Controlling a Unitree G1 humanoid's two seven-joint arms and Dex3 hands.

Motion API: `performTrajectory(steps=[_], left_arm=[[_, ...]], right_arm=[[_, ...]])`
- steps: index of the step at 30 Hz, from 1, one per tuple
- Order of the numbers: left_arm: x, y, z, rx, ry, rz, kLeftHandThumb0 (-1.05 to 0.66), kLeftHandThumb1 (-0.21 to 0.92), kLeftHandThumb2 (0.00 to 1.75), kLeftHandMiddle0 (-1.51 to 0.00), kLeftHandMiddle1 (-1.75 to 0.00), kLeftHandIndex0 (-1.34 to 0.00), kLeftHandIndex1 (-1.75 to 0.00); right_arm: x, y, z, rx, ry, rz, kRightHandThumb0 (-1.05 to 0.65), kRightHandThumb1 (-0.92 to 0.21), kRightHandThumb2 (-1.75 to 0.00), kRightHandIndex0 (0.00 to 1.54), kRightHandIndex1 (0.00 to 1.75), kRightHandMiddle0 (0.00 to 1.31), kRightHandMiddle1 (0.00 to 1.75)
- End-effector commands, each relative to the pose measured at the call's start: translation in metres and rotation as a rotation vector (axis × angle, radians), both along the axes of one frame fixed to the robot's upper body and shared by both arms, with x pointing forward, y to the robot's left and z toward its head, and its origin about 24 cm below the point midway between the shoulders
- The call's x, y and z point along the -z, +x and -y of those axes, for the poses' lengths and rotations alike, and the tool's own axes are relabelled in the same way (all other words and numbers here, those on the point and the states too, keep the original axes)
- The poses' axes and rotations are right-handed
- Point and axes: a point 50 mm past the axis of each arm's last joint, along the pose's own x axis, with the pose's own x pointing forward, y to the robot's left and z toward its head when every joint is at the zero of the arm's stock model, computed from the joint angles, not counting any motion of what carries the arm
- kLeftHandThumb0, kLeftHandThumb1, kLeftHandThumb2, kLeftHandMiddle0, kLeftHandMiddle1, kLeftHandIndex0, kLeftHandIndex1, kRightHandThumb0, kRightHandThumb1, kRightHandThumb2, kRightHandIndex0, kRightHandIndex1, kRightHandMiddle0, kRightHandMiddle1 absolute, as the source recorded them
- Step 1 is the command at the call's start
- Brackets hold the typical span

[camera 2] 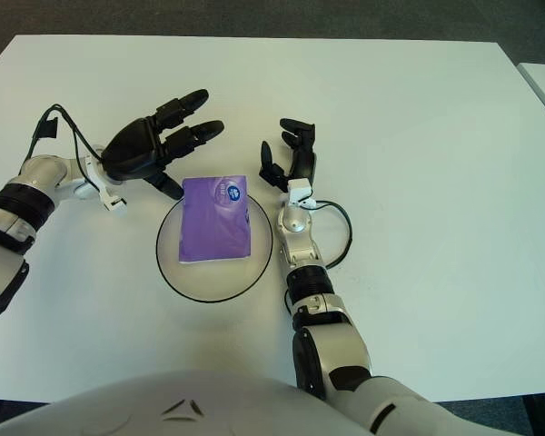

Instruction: Put the tissue paper into the plate.

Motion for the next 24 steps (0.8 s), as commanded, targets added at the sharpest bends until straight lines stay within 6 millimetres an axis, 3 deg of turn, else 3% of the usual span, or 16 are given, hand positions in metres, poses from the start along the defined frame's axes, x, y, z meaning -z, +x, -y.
performTrajectory(steps=[1,5,10,24], left_arm=[[-0.006,0.002,-0.005,-0.029,-0.081,-0.016,-1.05,0.92,0.61,0.00,0.00,0.00,-0.33],[-0.013,0.001,-0.010,-0.015,-0.238,-0.046,-1.05,0.92,0.63,0.00,0.00,0.00,-0.26],[-0.018,0.009,-0.034,-0.102,-0.487,-0.199,-1.04,0.92,0.68,0.00,0.00,0.00,-0.10],[-0.027,0.018,-0.054,-0.222,-0.766,-0.281,-1.05,0.92,0.86,-0.01,0.00,0.00,0.00]], right_arm=[[0.069,-0.035,0.015,0.042,0.020,-0.313,-0.33,-0.66,-0.88,0.45,0.92,0.11,1.28],[0.070,-0.035,0.016,0.039,0.034,-0.310,-0.32,-0.66,-0.89,0.44,0.93,0.09,1.27],[0.070,-0.036,0.017,0.037,0.040,-0.311,-0.32,-0.66,-0.89,0.42,0.94,0.08,1.26],[0.072,-0.037,0.019,0.036,0.030,-0.320,-0.33,-0.66,-0.90,0.40,0.93,0.07,1.24]])
